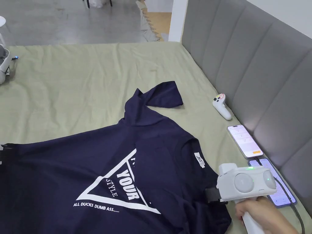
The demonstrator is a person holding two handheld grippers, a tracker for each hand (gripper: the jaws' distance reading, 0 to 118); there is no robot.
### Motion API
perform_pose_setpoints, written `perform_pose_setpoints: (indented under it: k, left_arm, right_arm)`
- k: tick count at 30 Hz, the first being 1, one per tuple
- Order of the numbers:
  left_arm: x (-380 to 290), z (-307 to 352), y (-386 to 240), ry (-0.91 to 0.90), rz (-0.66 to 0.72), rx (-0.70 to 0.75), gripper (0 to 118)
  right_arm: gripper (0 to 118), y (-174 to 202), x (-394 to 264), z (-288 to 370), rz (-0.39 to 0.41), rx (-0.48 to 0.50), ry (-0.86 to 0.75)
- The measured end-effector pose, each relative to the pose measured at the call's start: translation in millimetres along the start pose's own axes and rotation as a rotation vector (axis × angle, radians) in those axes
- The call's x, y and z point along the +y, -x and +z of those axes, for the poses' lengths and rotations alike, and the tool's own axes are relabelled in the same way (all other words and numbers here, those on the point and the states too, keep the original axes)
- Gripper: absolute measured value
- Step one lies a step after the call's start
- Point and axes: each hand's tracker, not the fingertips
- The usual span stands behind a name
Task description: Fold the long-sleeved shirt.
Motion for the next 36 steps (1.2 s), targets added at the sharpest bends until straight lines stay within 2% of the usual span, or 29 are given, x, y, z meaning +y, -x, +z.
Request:
perform_pose_setpoints:
  k: [1, 2, 3, 4, 6, 8, 10, 11, 15, 18, 22, 24, 26, 29, 32, 36]
  left_arm:
    - [-0.4, 2.1, -0.2, -0.003, 0.001, -0.001, 11]
    - [-0.6, 4.9, -0.7, -0.008, 0.003, -0.005, 11]
    - [-0.1, 7.8, -1.2, -0.01, 0.006, -0.006, 11]
    - [1.7, 9.4, -1.6, -0.014, 0.012, -0.007, 11]
    - [6.3, 20.5, -0.3, -0.051, 0.033, -0.009, 11]
    - [15.7, 40.4, 4.0, -0.121, 0.069, -0.025, 11]
    - [29.6, 66.0, 11.3, -0.173, 0.117, -0.058, 11]
    - [37.7, 81.6, 14.3, -0.209, 0.126, -0.093, 11]
    - [75.9, 150.1, 16.0, -0.375, 0.094, -0.051, 11]
    - [118.4, 205.5, 29.8, -0.489, 0.147, -0.089, 11]
    - [191.9, 270.4, 45.2, -0.643, 0.117, -0.014, 11]
    - [227.5, 296.0, 52.2, -0.683, 0.124, 0.019, 11]
    - [263.0, 321.0, 61.6, -0.704, 0.187, 0.039, 11]
    - [291.5, 357.7, 55.9, -0.732, 0.226, 0.064, 11]
    - [310.3, 371.7, 55.5, -0.755, 0.234, 0.095, 11]
    - [302.2, 376.7, 40.1, -0.755, 0.256, 0.096, 11]
  right_arm:
    - [50, -0.2, -0.4, 3.2, -0.009, 0.013, -0.002]
    - [18, 0.4, -2.2, 8.5, -0.03, 0.06, -0.012]
    - [0, 3.6, -3.2, 11.7, -0.012, 0.096, -0.017]
    - [0, 8.6, -2.3, 13.1, 0.0, 0.153, -0.019]
    - [0, 11.6, 4.5, 15.2, 0.048, 0.095, -0.023]
    - [0, 7.2, 16.9, 42.9, 0.068, 0.043, -0.139]
    - [0, -2.4, 33.1, 80.6, -0.006, 0.146, -0.244]
    - [0, -3.1, 44.1, 102.3, 0.0, 0.165, -0.319]
    - [0, 1.0, 105.4, 177.1, 0.113, 0.027, -0.514]
    - [0, 2.3, 162.6, 241.8, 0.111, 0.021, -0.653]
    - [0, 21.9, 249.0, 328.9, 0.164, -0.054, -0.825]
    - [0, 31.1, 291.4, 369.5, 0.163, -0.06, -0.867]
    - [0, 41.5, 329.5, 404.7, 0.158, -0.077, -0.906]
    - [0, 54.7, 371.7, 444.5, 0.126, -0.115, -0.934]
    - [0, 62.2, 395.9, 462.0, 0.104, -0.122, -0.952]
    - [0, 68.3, 404.6, 460.7, 0.078, -0.123, -0.959]
